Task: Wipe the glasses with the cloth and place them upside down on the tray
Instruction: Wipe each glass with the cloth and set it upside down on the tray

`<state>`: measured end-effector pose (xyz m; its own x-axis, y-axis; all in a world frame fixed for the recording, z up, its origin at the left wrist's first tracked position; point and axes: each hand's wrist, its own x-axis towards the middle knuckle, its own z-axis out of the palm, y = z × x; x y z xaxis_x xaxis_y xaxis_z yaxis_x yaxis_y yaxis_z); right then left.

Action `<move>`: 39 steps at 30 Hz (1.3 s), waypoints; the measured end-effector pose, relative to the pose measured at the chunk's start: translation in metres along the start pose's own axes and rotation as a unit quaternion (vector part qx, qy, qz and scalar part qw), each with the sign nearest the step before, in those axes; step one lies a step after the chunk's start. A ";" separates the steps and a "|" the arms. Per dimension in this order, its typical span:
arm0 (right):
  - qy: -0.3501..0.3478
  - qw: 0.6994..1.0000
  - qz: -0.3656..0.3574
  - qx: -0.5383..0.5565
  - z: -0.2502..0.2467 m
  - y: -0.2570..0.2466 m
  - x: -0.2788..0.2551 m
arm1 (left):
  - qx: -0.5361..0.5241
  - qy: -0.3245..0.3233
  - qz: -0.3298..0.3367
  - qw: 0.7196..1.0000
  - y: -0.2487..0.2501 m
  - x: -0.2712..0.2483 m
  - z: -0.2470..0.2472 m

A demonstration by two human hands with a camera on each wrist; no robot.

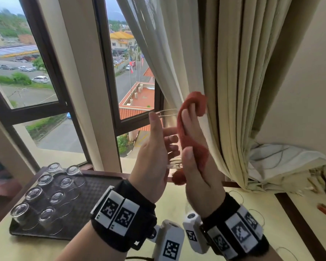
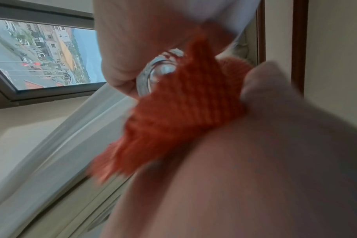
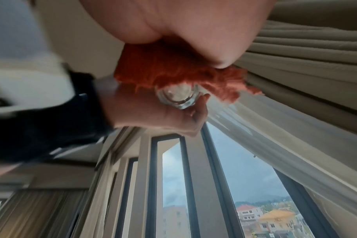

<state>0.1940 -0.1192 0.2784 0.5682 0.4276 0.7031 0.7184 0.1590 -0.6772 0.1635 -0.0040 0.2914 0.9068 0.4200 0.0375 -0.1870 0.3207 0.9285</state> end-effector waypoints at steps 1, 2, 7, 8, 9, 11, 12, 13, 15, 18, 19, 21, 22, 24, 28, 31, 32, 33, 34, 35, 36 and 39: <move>-0.023 0.998 -0.033 -0.049 0.002 0.001 -0.006 | -0.009 0.002 0.000 1.000 0.004 0.001 -0.002; -0.048 0.994 -0.048 -0.091 0.004 0.001 -0.013 | -0.012 0.007 -0.006 1.000 0.007 0.001 -0.004; -0.069 0.991 -0.028 -0.110 0.006 0.023 -0.050 | 0.018 0.023 -0.031 0.999 0.008 0.003 -0.012; -0.052 0.997 0.007 -0.064 0.005 0.026 -0.048 | 0.022 0.029 -0.036 0.999 0.007 0.001 -0.011; -0.033 0.999 0.036 -0.014 0.004 0.025 -0.042 | 0.019 0.028 -0.043 0.999 0.005 -0.001 -0.009; -0.002 0.997 0.059 0.043 0.000 0.019 -0.023 | 0.009 0.008 -0.056 0.998 0.003 -0.006 -0.003; 0.002 0.997 0.056 0.050 -0.002 0.015 -0.014 | 0.002 -0.002 -0.063 0.998 0.003 -0.009 0.000; 0.003 0.998 0.049 0.045 -0.004 0.009 -0.006 | -0.005 -0.008 -0.066 0.998 0.003 -0.010 0.004; -0.004 1.000 0.019 0.006 -0.005 0.000 -0.001 | -0.029 -0.009 -0.065 0.997 0.004 -0.010 0.008; -0.059 0.998 -0.007 -0.035 0.000 -0.006 -0.015 | -0.038 -0.016 -0.035 0.999 0.012 -0.004 0.006; -0.077 0.996 -0.010 -0.044 0.002 -0.004 -0.024 | -0.022 -0.014 -0.024 0.999 0.015 -0.002 0.003; -0.075 0.994 -0.024 -0.079 0.004 0.005 -0.041 | 0.012 0.019 -0.012 1.000 0.017 0.004 -0.003; -0.066 0.995 -0.016 -0.076 0.005 0.009 -0.046 | 0.023 0.040 -0.020 0.999 0.016 0.007 -0.006; -0.054 0.998 0.041 -0.018 0.005 0.013 -0.045 | 0.048 0.043 -0.040 0.997 0.012 0.009 -0.009; 0.013 0.994 0.095 0.052 -0.003 0.015 -0.018 | 0.022 0.026 -0.053 0.998 0.006 -0.001 -0.004; 0.026 0.997 0.060 0.032 -0.006 0.008 0.001 | 0.002 -0.020 -0.065 0.998 0.003 -0.010 0.004; 0.020 0.999 0.037 0.010 -0.005 0.005 0.002 | -0.016 -0.027 -0.072 0.997 0.003 -0.011 0.005; 0.008 1.000 0.012 -0.019 -0.003 0.001 0.001 | -0.041 -0.031 -0.081 0.995 0.004 -0.011 0.005; -0.009 0.999 -0.007 -0.042 0.000 0.000 -0.004 | -0.062 -0.028 -0.088 0.994 0.005 -0.010 0.004; -0.028 0.998 -0.014 -0.050 0.003 -0.002 -0.012 | -0.075 -0.022 -0.087 0.993 0.007 -0.008 0.001; -0.046 0.997 -0.018 -0.057 0.006 0.000 -0.022 | -0.072 -0.011 -0.083 0.994 0.008 -0.006 -0.004; -0.054 0.996 -0.012 -0.064 0.011 0.013 -0.045 | -0.038 0.020 -0.072 0.996 0.009 0.000 -0.017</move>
<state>0.1731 -0.1265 0.2356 0.5089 0.5193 0.6865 0.7802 0.0588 -0.6228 0.1558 0.0129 0.2932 0.9107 0.3980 -0.1109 -0.0847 0.4426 0.8927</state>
